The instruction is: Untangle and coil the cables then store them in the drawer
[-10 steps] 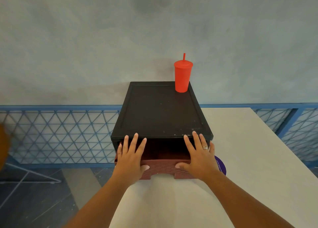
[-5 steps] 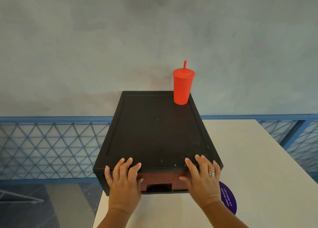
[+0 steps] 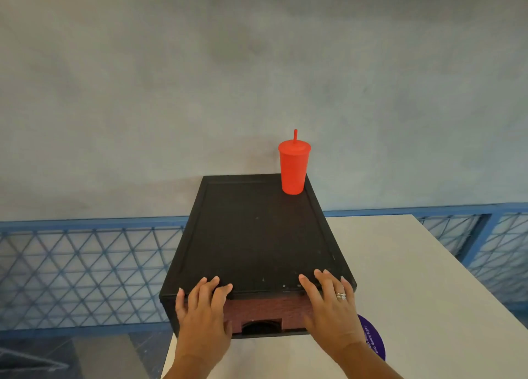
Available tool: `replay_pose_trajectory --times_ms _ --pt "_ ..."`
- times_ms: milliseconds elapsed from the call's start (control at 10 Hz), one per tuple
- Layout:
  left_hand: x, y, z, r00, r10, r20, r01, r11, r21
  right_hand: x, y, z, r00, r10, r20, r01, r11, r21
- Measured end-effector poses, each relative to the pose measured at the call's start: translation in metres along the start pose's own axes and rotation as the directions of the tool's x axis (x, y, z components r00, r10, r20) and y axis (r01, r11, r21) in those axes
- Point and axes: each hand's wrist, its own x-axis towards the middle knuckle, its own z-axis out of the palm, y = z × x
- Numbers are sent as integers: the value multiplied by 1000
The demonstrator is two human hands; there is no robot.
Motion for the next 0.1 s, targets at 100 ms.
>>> replay_pose_trajectory --times_ms 100 --pt "-4 4 -19 990 17 141 -17 1000 -4 -7 -4 -29 992 -104 72 100 993 67"
